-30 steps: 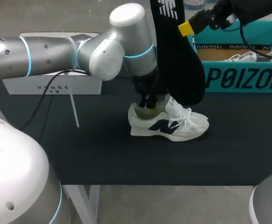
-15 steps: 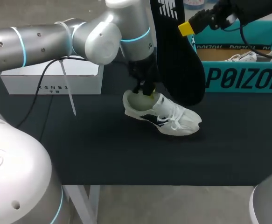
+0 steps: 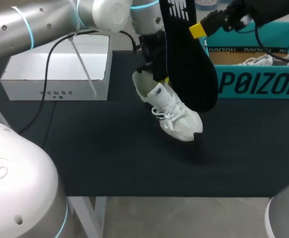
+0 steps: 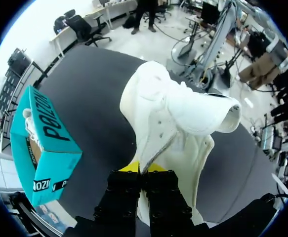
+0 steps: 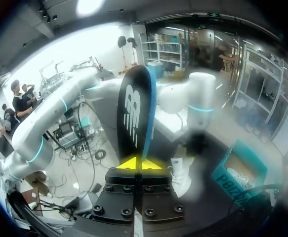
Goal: Take the shoe out of the shoebox, open the shoe tongue, remove and reinsert the insole, then place the shoe into the shoebox
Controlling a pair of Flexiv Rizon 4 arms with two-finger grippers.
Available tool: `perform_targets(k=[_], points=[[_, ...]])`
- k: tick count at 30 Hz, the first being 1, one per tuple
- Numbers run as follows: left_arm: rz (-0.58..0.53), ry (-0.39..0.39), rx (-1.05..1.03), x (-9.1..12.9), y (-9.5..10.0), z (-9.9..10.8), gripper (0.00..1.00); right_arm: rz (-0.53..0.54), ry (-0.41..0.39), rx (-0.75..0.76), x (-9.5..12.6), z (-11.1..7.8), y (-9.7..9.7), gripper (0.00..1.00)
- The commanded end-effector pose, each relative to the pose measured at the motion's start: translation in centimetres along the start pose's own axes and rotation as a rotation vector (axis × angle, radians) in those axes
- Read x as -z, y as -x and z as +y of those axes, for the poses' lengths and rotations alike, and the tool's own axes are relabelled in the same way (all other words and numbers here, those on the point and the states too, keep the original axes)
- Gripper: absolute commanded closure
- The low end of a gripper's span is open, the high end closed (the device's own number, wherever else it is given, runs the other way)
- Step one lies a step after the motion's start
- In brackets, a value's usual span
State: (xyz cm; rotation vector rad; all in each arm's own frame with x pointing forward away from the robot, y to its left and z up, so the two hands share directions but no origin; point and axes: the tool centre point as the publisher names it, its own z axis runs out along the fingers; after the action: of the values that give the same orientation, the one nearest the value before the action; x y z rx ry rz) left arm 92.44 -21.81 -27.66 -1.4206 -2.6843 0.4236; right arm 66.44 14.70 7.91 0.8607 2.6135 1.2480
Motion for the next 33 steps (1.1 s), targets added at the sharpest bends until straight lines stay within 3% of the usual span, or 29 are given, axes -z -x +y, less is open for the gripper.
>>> perform_targets(k=[1, 6, 26, 33], points=[[0.235, 0.033, -0.272, 0.1, 1.4, -0.8, 1.0, 0.0, -0.005, -0.001, -0.1, 0.3, 0.0, 1.0], [0.338, 0.095, -0.389, -1.1, 1.7, -2.1, 1.0, 0.0, -0.005, -0.001, -0.1, 0.3, 0.0, 1.0], [0.43, 0.025, -0.53, -6.4, 2.0, -6.6, 1.0, 0.0, -0.005, -0.001, -0.1, 0.3, 0.0, 1.0], [0.456, 0.035, -0.521, -8.1, 1.0, -7.2, 1.0, 0.0, -0.005, -0.001, -0.1, 0.3, 0.0, 1.0]])
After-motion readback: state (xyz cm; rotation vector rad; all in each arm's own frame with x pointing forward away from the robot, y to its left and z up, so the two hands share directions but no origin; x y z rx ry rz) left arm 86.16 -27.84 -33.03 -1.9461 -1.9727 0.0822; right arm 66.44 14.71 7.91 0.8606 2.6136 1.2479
